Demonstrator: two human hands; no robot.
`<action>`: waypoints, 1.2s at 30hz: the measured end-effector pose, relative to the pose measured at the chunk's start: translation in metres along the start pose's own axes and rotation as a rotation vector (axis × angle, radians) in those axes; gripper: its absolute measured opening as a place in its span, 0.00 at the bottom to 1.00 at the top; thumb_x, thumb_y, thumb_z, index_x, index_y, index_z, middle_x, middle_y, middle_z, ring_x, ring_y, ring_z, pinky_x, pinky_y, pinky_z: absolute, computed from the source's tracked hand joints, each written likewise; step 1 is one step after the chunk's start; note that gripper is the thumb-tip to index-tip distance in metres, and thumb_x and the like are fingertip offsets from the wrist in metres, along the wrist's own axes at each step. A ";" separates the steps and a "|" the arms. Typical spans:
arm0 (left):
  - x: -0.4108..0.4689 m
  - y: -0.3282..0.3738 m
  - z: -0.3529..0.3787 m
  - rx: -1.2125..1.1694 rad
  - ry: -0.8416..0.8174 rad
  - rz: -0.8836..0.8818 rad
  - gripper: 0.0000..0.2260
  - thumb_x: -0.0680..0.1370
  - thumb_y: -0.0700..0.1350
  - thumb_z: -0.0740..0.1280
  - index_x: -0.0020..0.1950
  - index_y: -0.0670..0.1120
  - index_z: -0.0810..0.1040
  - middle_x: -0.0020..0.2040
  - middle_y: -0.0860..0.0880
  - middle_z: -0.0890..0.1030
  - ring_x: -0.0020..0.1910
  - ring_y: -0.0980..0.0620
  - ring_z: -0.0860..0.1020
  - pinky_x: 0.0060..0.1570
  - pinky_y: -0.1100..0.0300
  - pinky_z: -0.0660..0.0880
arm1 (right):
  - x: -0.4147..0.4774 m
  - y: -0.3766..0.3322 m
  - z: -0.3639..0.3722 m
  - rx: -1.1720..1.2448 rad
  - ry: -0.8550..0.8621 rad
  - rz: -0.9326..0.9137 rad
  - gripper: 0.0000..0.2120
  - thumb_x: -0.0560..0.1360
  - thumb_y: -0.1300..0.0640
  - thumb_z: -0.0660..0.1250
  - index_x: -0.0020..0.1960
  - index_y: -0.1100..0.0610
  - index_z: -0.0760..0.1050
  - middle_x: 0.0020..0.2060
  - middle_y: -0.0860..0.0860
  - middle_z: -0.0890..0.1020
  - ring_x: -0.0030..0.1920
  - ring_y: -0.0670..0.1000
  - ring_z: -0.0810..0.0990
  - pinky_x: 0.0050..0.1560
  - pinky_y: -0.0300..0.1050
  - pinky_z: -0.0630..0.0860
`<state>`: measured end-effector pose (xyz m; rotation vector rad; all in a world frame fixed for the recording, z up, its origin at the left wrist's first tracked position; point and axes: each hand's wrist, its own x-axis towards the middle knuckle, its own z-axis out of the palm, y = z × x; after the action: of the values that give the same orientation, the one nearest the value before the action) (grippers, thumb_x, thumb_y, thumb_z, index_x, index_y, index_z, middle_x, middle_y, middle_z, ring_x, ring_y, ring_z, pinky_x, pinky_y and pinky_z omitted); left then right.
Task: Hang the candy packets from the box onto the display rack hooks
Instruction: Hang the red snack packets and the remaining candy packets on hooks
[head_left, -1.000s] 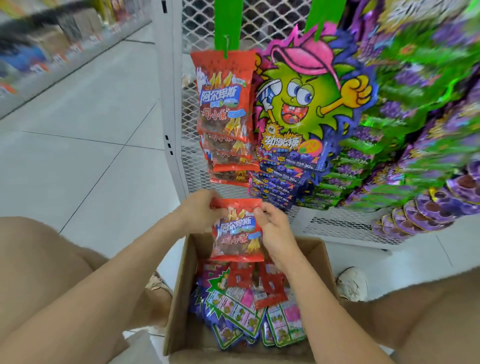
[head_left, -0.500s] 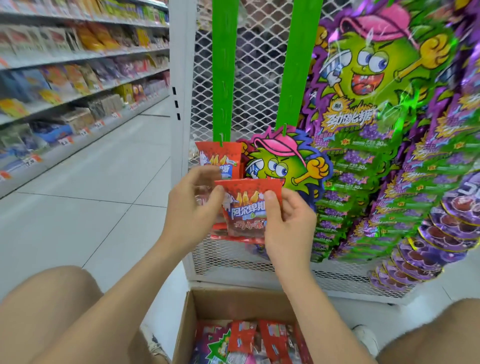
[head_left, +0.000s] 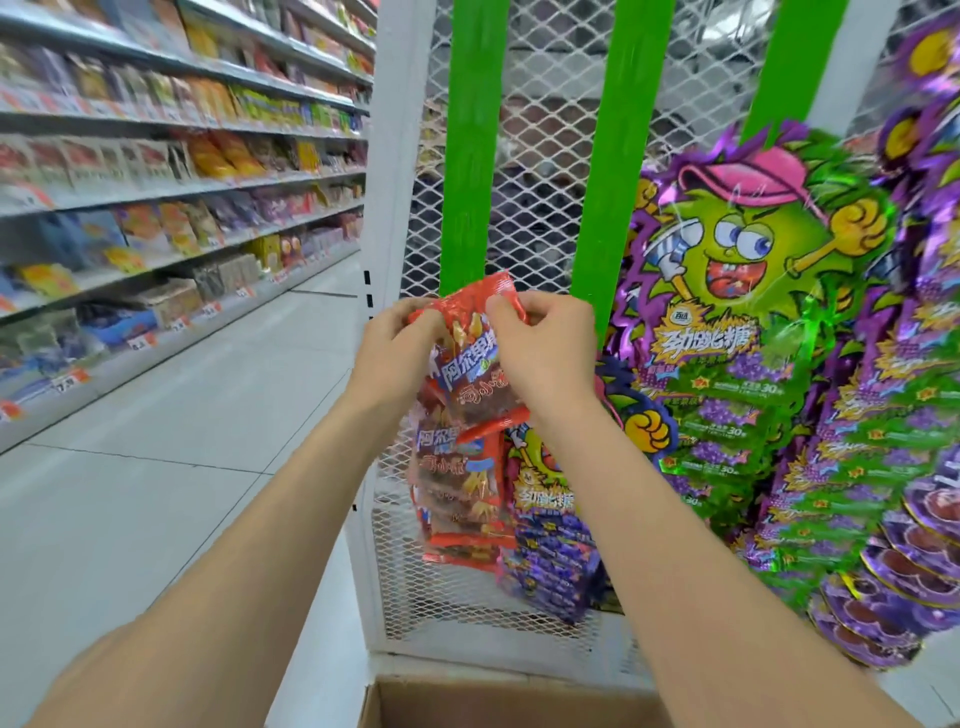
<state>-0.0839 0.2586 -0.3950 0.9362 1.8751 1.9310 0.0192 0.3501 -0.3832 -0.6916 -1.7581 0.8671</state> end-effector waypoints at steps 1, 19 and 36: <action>0.001 -0.001 -0.001 -0.013 -0.018 0.007 0.07 0.74 0.47 0.67 0.45 0.45 0.82 0.48 0.40 0.86 0.46 0.49 0.83 0.48 0.51 0.77 | 0.000 0.000 0.001 0.003 -0.003 0.016 0.23 0.77 0.54 0.70 0.28 0.57 0.64 0.22 0.46 0.59 0.28 0.49 0.57 0.32 0.46 0.56; -0.023 -0.015 -0.017 0.160 -0.124 0.139 0.09 0.85 0.52 0.67 0.53 0.50 0.85 0.45 0.50 0.88 0.45 0.54 0.87 0.48 0.51 0.86 | -0.045 0.025 -0.003 -0.124 -0.028 -0.018 0.17 0.80 0.50 0.71 0.34 0.55 0.76 0.26 0.46 0.77 0.30 0.47 0.74 0.38 0.48 0.72; -0.098 -0.157 0.004 0.796 -0.602 0.409 0.10 0.74 0.39 0.74 0.44 0.54 0.77 0.38 0.58 0.78 0.36 0.63 0.75 0.41 0.54 0.77 | -0.208 0.245 -0.029 -0.460 -0.672 0.187 0.09 0.72 0.62 0.68 0.40 0.48 0.80 0.27 0.40 0.76 0.31 0.41 0.76 0.39 0.38 0.73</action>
<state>-0.0439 0.2184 -0.5713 1.9790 2.1453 0.7988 0.1270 0.3354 -0.6875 -0.9428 -2.5762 0.8883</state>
